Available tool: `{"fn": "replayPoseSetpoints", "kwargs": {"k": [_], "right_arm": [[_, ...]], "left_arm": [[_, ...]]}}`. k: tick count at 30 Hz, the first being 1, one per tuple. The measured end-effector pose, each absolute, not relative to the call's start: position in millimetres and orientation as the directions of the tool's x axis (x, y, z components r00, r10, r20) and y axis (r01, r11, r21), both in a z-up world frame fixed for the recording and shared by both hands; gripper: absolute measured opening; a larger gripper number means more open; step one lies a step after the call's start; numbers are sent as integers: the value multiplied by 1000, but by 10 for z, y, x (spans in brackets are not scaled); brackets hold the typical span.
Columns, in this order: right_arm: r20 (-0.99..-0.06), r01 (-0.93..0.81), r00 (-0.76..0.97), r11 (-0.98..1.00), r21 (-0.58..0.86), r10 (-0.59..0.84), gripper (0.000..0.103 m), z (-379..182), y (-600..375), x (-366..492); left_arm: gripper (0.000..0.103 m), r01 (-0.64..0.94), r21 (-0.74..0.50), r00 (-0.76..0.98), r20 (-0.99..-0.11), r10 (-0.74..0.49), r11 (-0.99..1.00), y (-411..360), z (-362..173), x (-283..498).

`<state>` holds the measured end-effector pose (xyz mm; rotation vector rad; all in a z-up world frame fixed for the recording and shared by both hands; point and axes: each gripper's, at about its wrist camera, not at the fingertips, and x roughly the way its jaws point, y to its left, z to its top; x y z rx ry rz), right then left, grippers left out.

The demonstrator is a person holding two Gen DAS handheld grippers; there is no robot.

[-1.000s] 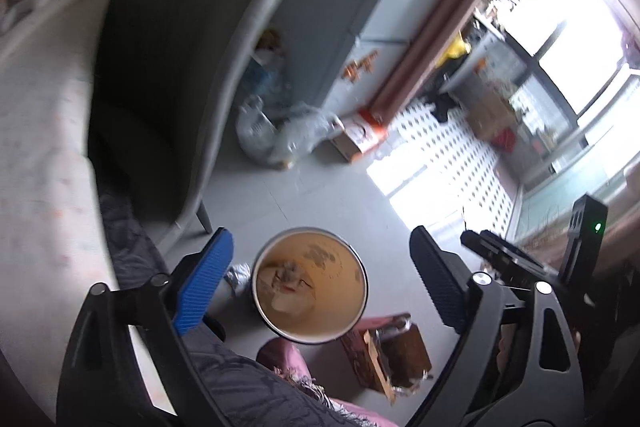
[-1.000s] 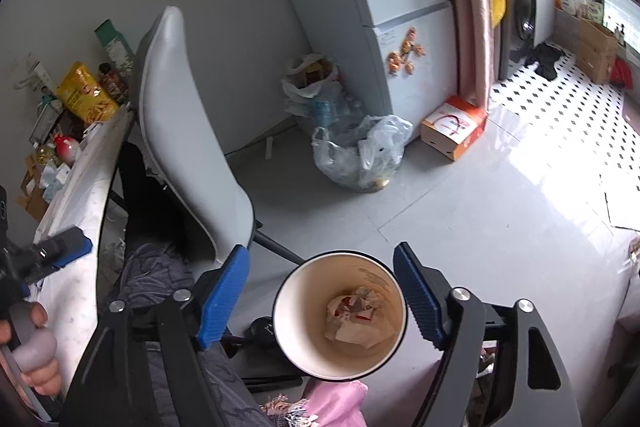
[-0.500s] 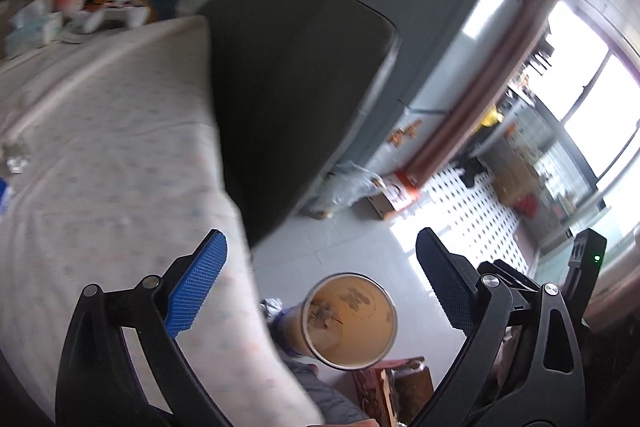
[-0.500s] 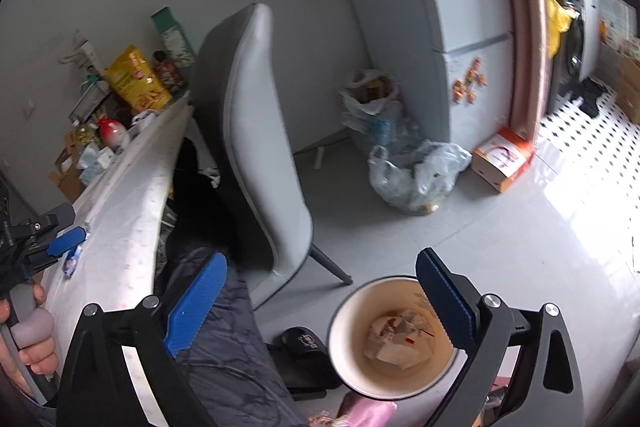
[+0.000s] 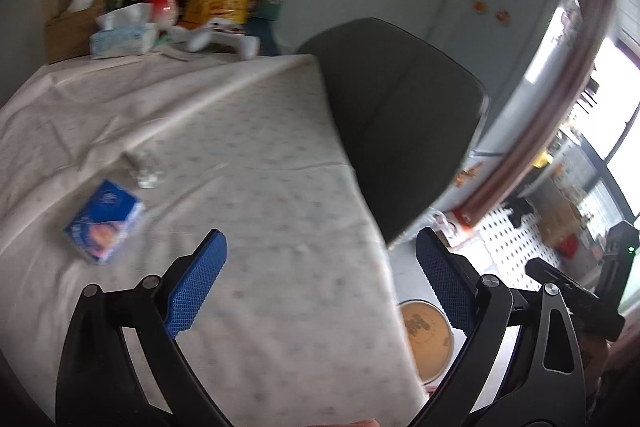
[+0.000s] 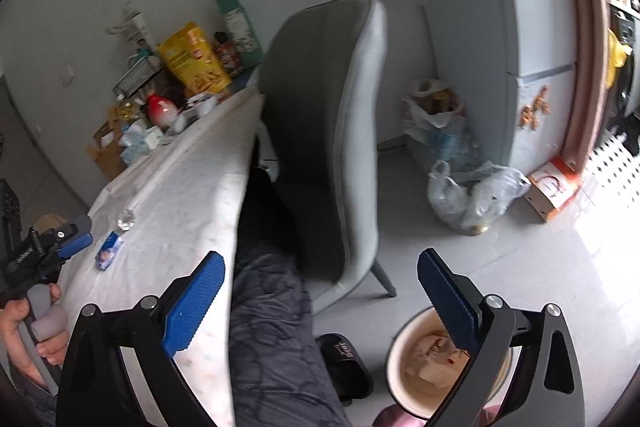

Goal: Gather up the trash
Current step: 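Move both tools back over the table toward the blue tissue pack, then grasp the blue Vinda tissue pack with the left gripper and lift it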

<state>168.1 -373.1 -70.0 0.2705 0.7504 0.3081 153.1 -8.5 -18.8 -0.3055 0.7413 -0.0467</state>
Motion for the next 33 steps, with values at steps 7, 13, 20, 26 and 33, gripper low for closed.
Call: {"fn": "replayPoseSetpoints", "kwargs": {"k": [7,13,20,26,33], "right_arm": [[-606,-269,664,896,352,437,95,-581,-3252,1793],[-603,-362,631,873,327,488,95,-504,-2715,1929],[-608,-457,580,835,308,542,95,-468,-2066,2107],[-630,-494,540,816,300,558,95,-510,-1682,2230],[-657,-514,502,805,296,562,95,-583,-1422,2385]], "left_arm": [[94,-180,-235,749,-663,-22,955,371,-226,1480],[94,-288,-222,721,-691,59,931,818,-385,1481],[94,-368,-198,672,-732,113,909,1142,-608,1538],[94,-407,-160,629,-763,149,899,1280,-801,1681],[94,-436,-154,602,-782,160,887,1330,-955,1777]]}}
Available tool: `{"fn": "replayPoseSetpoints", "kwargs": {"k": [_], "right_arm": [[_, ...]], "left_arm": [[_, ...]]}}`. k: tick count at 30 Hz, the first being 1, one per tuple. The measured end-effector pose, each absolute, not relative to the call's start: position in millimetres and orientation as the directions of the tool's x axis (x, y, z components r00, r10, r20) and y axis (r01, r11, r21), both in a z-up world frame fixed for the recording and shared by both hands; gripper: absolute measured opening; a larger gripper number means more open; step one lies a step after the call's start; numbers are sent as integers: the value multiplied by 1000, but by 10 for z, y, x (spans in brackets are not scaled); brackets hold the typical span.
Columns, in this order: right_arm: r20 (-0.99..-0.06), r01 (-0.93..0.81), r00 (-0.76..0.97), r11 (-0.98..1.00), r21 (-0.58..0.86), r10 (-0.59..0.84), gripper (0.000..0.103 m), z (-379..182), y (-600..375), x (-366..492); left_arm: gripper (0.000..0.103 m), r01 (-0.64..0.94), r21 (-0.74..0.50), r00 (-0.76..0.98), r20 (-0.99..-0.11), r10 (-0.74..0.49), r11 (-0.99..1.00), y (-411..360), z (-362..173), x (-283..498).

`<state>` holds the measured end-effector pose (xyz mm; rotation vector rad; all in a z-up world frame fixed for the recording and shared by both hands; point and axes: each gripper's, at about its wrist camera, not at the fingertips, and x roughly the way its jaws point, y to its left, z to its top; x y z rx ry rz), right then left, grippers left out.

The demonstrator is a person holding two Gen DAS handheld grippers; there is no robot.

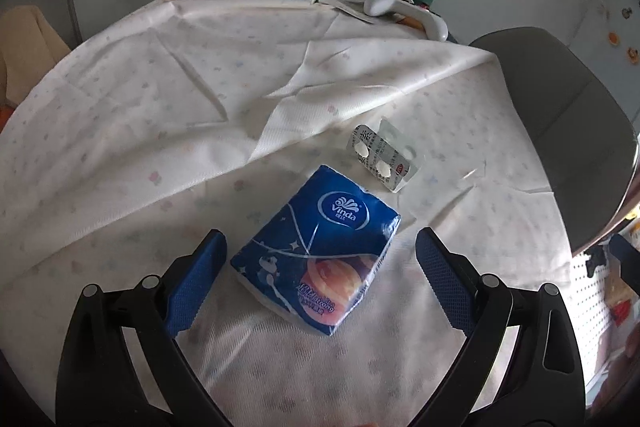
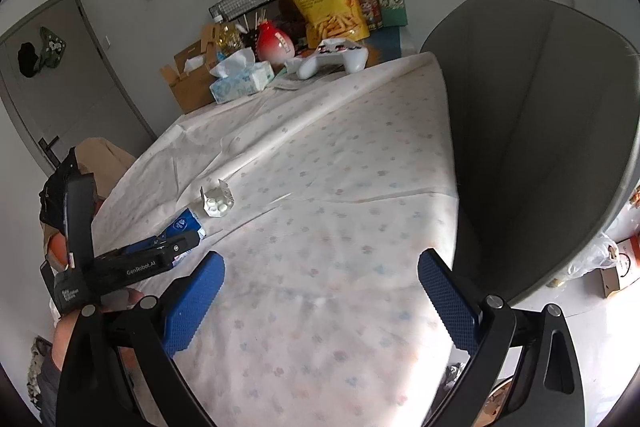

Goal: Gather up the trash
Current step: 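Grasp the blue Vinda tissue pack with the left gripper and lift it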

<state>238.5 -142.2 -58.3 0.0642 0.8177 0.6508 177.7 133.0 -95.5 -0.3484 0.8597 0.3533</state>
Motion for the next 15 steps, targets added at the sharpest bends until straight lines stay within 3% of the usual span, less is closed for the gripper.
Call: {"fn": "replayPoseSetpoints", "kwargs": {"k": [3,4,7,9,15], "right_arm": [[-668,-528,488,799,286,562,95,-615,-1294,2417],[-671,-534,485,798,280,561,95,-623,-1246,2426],[-678,-550,476,791,268,561,95,-632,-1135,2447],[-680,-561,472,786,259,561,94,-630,-1061,2462],[-679,-587,466,772,243,568,94,-570,-844,2517]], "left_arm": [[69,-456,-93,585,-781,219,885,1301,-945,1778],[62,-459,-97,585,-781,218,883,1316,-934,1763],[28,-462,-174,605,-779,166,870,1421,-899,1692],[22,-485,-185,608,-774,178,855,1466,-864,1630],[21,-545,-247,652,-726,219,801,1647,-710,1270]]}}
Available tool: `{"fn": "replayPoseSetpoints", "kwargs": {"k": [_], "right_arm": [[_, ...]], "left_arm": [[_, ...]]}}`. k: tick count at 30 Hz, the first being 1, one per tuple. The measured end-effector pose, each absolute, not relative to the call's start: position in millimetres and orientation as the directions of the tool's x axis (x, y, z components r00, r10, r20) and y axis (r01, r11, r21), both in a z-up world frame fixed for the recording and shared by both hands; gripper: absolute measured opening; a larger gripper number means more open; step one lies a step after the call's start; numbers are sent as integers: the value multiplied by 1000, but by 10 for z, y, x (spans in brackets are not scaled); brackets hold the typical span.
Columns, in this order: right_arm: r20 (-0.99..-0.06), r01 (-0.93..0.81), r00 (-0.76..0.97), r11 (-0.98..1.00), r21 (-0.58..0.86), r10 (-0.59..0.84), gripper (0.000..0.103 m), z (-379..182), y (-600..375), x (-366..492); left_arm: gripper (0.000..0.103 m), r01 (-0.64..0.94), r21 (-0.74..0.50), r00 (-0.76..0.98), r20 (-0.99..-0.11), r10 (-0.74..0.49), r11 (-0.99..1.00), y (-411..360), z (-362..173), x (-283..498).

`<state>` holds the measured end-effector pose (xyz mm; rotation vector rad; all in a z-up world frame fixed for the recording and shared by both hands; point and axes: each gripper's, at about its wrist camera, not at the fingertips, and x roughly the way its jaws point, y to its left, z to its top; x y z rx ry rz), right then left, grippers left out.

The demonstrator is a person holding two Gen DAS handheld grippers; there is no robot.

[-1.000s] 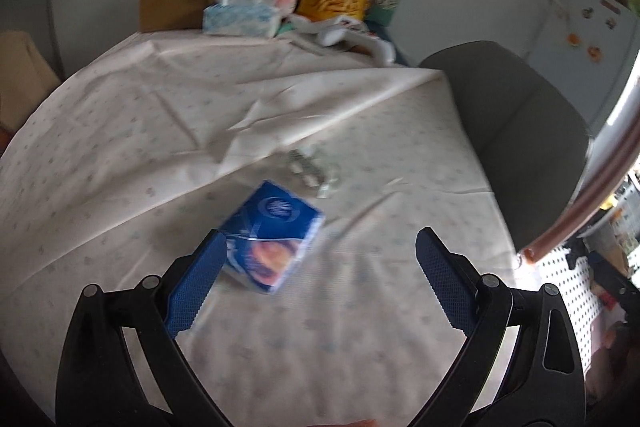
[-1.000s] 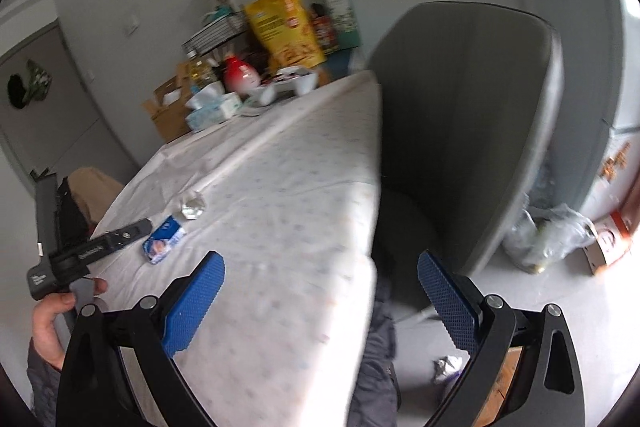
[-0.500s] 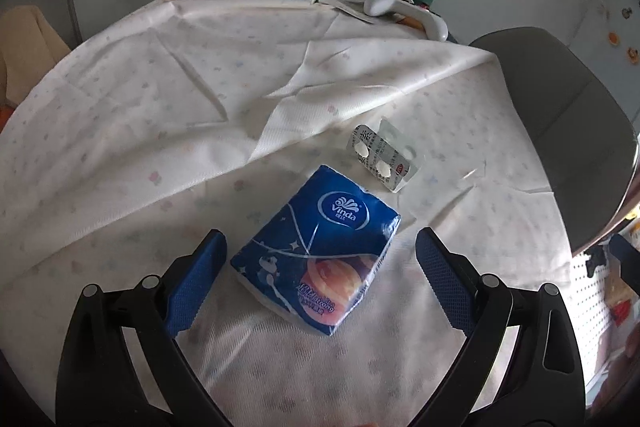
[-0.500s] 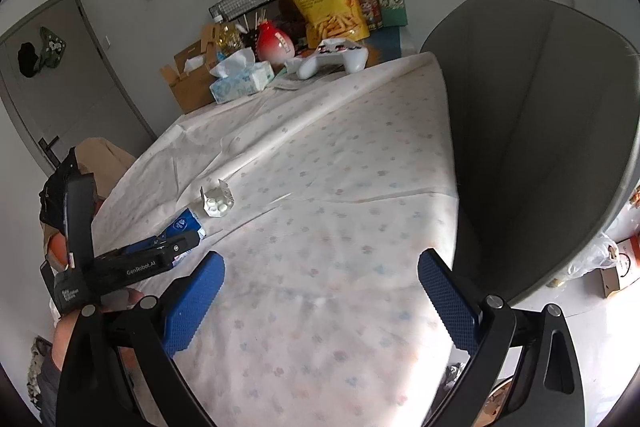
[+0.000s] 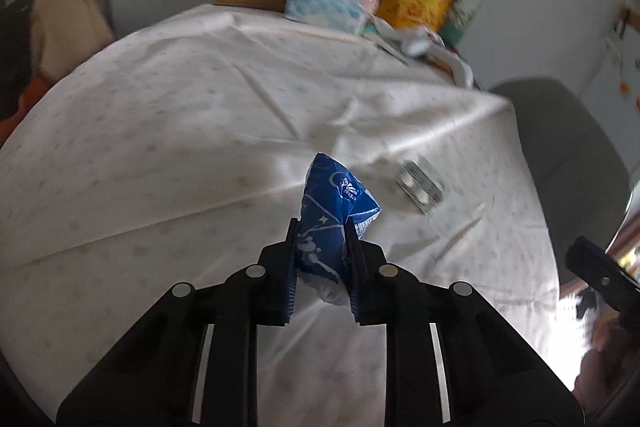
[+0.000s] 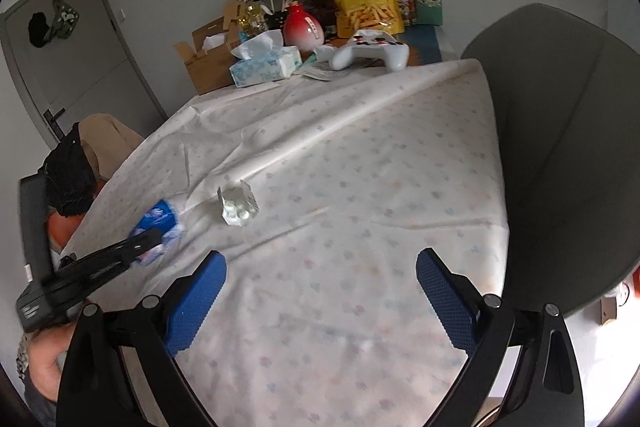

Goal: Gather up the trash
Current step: 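Grasp the blue Vinda tissue pack with the left gripper and lift it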

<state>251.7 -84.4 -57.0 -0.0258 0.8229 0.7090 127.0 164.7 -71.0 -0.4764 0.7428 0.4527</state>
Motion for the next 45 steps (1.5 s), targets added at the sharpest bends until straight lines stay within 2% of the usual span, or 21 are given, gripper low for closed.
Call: {"fn": "replayPoseSetpoints", "kwargs": {"k": [16,26,28,30,32,33,36,37,45], "right_arm": [[-713,-731,394,668,140,580,95,-515,357,2666],[-764,-711,402,698,86,504,94,-761,796,2971],[-774,-708,395,701,87,495,85,-819,838,3011],[-789,-728,375,681,74,487,67,-874,911,3012],[-801,-747,346,660,79,488,34,-909,964,3008],[-806,-754,326,650,92,494,27,-921,972,3004],[-795,-769,325,633,95,513,16,-879,938,2920],[-791,-776,326,624,89,518,4,-863,926,2884],[-756,-811,316,577,99,573,1,-674,631,2548]], "left_arm": [[21,-689,-330,648,-679,344,646,2177,-625,604],[21,-711,-362,645,-676,355,603,2353,-681,445],[21,-707,-366,649,-677,349,606,2343,-694,453],[21,-703,-367,651,-678,343,609,2333,-704,469],[21,-700,-372,653,-679,335,610,2326,-718,479],[21,-698,-374,655,-679,332,611,2320,-721,480],[21,-693,-377,660,-675,330,614,2303,-708,468],[21,-692,-378,662,-674,329,615,2301,-700,470],[21,-658,-402,695,-651,307,637,2192,-601,476]]}}
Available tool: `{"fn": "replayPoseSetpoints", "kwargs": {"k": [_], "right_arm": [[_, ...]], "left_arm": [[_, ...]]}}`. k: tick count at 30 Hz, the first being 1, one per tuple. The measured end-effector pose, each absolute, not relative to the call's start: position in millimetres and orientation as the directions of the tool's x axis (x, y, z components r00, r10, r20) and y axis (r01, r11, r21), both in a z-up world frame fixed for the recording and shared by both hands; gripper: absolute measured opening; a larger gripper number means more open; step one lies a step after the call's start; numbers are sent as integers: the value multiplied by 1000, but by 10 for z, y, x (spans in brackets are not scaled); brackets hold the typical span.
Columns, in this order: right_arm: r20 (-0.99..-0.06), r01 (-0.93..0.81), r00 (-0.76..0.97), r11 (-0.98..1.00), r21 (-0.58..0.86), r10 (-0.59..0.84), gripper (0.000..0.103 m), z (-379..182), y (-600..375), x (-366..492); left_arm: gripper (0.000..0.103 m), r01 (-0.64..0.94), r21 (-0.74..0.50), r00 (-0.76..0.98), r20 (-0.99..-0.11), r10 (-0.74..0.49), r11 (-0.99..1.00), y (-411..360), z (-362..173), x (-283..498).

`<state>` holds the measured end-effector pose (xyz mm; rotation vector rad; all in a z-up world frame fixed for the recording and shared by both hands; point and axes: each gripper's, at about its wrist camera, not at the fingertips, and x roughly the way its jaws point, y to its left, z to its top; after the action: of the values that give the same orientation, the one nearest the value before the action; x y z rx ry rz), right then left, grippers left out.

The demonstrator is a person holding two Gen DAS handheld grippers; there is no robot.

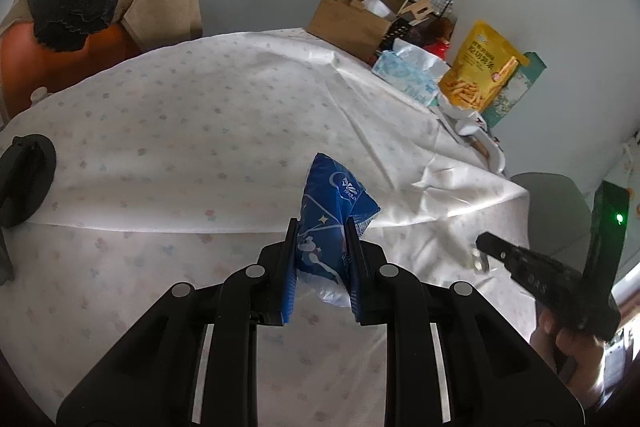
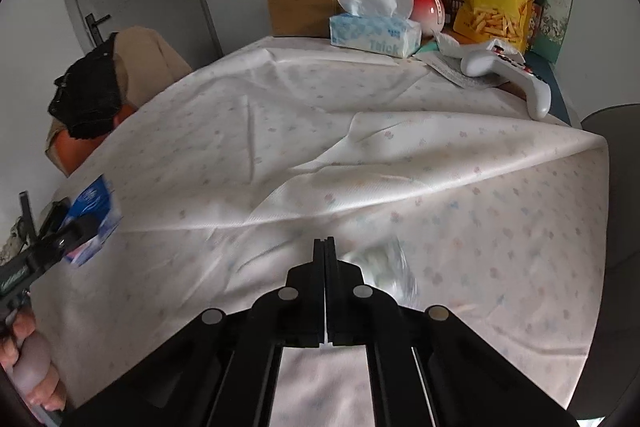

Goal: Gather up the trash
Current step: 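Grasp the blue Vinda tissue pack with the left gripper and lift it, then grasp the clear pill blister pack with the right gripper while the left holds the tissue pack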

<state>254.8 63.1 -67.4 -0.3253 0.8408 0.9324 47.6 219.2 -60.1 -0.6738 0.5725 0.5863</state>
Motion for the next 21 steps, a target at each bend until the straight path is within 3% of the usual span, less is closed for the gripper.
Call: {"fn": "replayPoseSetpoints", "kwargs": {"k": [9,12,14,15,16,21], "right_arm": [[-723,-827,317,552,106,614,2,-523,215,2260],[-718,-812,357,578,78,597,9,-508,171,2319],[-723,-793,370,604,81,583,75,-527,160,2426],[-702,-782,400,619,74,590,80,-516,143,2459],[-690,-782,410,619,69,596,78,-518,156,2489],[-745,-786,387,617,42,544,81,-732,433,2767]], "left_arm": [[21,-608,-415,724,-640,258,677,2042,-566,532],[21,-603,-421,726,-642,247,678,2016,-592,571],[21,-604,-414,722,-645,248,681,2008,-604,583],[21,-605,-412,721,-647,249,682,2006,-608,586],[21,-607,-409,718,-649,251,681,2014,-612,588],[21,-616,-400,709,-657,257,678,2051,-620,598]]}}
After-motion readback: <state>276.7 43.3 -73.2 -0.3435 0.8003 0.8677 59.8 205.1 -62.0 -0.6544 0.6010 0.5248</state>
